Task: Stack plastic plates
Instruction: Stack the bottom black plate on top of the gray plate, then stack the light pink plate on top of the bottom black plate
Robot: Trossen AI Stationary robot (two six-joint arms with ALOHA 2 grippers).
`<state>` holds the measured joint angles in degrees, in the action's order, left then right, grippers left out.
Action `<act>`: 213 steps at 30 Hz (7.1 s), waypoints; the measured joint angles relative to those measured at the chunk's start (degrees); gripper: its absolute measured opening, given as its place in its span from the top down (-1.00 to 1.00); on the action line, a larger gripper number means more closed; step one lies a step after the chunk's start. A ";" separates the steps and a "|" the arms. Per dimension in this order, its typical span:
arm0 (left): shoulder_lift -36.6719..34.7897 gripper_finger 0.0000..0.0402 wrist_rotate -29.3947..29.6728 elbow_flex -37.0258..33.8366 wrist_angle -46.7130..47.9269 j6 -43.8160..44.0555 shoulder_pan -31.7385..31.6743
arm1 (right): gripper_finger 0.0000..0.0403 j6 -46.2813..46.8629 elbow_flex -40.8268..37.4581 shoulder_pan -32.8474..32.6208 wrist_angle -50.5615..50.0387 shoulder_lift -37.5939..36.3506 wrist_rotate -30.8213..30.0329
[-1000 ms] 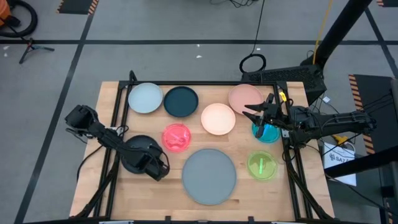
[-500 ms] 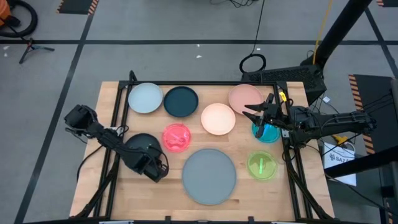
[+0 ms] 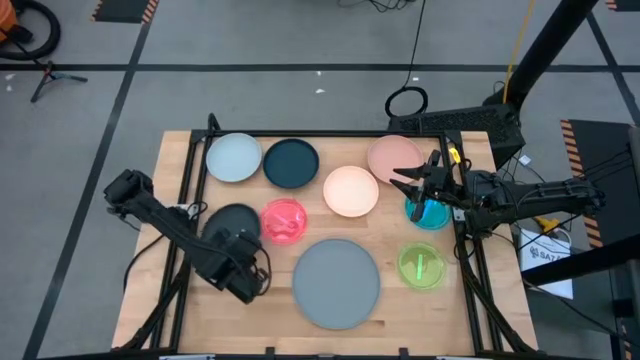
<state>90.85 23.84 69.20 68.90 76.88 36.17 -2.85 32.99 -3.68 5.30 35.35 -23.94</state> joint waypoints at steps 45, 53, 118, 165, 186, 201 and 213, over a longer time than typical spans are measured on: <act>16.81 0.84 -12.08 6.24 -51.06 -54.29 -10.11 | 0.38 -1.82 0.00 0.00 0.02 0.37 0.00; 16.83 0.60 -12.34 6.24 -51.25 -55.64 -10.54 | 0.38 -1.90 0.00 0.00 0.02 0.37 0.00; -41.04 0.59 7.29 -24.91 -33.97 -76.32 -32.02 | 0.38 -1.10 33.18 28.53 -61.35 58.49 16.85; -41.00 0.59 7.29 -24.89 -33.98 -75.19 -32.02 | 0.98 -7.33 33.07 33.17 -51.93 60.53 10.60; -40.98 0.59 7.29 -24.87 -36.20 -76.75 -32.02 | 1.00 12.35 33.32 -0.07 -44.62 44.63 10.67; -40.98 0.59 7.80 -24.87 -40.67 -81.57 -32.00 | 1.00 18.78 55.71 -13.06 -51.87 60.77 19.33; -40.98 0.59 7.80 -24.87 -43.56 -85.33 -32.02 | 1.00 25.92 68.63 -15.47 -62.17 72.17 34.18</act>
<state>49.87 31.64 44.34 25.34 -8.45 4.14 23.06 101.62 -19.15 -56.87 107.52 10.24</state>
